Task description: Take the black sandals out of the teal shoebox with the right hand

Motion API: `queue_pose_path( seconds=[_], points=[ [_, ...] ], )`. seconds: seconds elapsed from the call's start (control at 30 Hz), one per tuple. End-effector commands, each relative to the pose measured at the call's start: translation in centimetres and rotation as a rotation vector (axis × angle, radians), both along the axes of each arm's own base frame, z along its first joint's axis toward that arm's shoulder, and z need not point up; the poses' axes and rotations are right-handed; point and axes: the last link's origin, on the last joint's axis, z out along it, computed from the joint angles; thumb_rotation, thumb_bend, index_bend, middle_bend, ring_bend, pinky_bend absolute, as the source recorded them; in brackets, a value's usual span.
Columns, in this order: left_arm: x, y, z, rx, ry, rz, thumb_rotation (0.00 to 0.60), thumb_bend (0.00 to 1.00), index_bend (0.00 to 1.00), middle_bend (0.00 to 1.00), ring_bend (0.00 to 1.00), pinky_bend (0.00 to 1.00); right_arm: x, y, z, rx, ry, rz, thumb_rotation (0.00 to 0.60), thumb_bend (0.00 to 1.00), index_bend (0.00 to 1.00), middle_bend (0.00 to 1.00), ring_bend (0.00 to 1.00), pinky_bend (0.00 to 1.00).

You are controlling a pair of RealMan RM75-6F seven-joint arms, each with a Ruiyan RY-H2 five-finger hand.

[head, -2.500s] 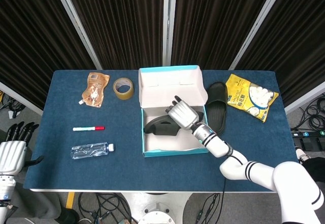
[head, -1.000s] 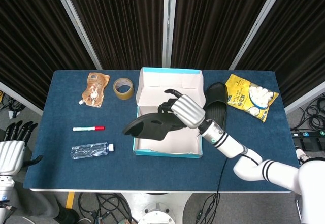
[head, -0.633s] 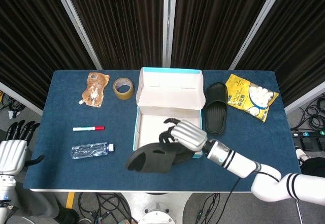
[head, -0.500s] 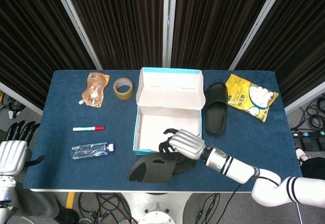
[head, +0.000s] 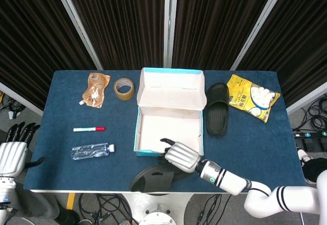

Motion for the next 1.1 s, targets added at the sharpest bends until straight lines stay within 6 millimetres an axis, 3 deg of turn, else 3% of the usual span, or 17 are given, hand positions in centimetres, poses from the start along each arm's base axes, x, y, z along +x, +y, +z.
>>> queue_pose_path(
  seconds=[0.03, 0.4, 0.5, 0.57, 0.6, 0.67, 0.77, 0.93, 1.1],
  points=[
    [0.0, -0.1, 0.0, -0.001, -0.004, 0.000, 0.600, 0.07, 0.12, 0.09, 0.00, 0.05, -0.6, 0.5, -0.9, -0.025, 0.036, 0.024, 0.600, 0.34, 0.69, 0.60, 0.45, 0.07],
    [0.0, 0.0, 0.1, 0.004, 0.001, -0.002, 0.600, 0.07, 0.12, 0.09, 0.00, 0.05, -1.5, 0.8, -2.6, -0.153, 0.164, 0.171, 0.600, 0.33, 0.58, 0.50, 0.32, 0.00],
    [0.0, 0.1, 0.1, 0.003, 0.002, -0.003, 0.600, 0.07, 0.12, 0.09, 0.00, 0.05, -1.6, 1.0, -2.8, -0.165, 0.194, 0.198, 0.600, 0.30, 0.39, 0.34, 0.15, 0.00],
    [0.1, 0.0, 0.0, 0.001, 0.001, -0.004, 0.600, 0.07, 0.12, 0.09, 0.00, 0.05, -1.7, 0.9, -2.9, -0.187, 0.219, 0.225, 0.600, 0.24, 0.20, 0.20, 0.04, 0.00],
    [0.1, 0.0, 0.0, 0.000, 0.002, -0.004, 0.600, 0.07, 0.12, 0.09, 0.00, 0.05, -1.6, 0.8, -2.9, -0.197, 0.225, 0.232, 0.600, 0.20, 0.11, 0.14, 0.01, 0.00],
    [0.1, 0.1, 0.0, 0.000, 0.002, -0.004, 0.600, 0.07, 0.12, 0.09, 0.00, 0.05, -1.6, 0.8, -2.9, -0.203, 0.230, 0.229, 0.600, 0.14, 0.02, 0.06, 0.00, 0.00],
    [0.1, 0.2, 0.0, 0.000, 0.000, -0.004, 0.600, 0.07, 0.12, 0.09, 0.00, 0.05, -1.4, 0.6, -2.8, -0.212, 0.224, 0.227, 0.600, 0.08, 0.00, 0.00, 0.00, 0.00],
    [0.0, 0.1, 0.1, 0.002, 0.000, -0.005, 0.600, 0.07, 0.12, 0.09, 0.00, 0.05, -1.0, 0.6, -2.1, -0.235, 0.192, 0.216, 0.600, 0.03, 0.00, 0.00, 0.00, 0.00],
    [0.0, 0.2, 0.1, 0.001, -0.003, -0.005, 0.600, 0.07, 0.12, 0.09, 0.00, 0.05, -1.0, 0.4, 0.4, -0.285, 0.120, 0.165, 0.600, 0.03, 0.00, 0.00, 0.00, 0.00]
  ],
)
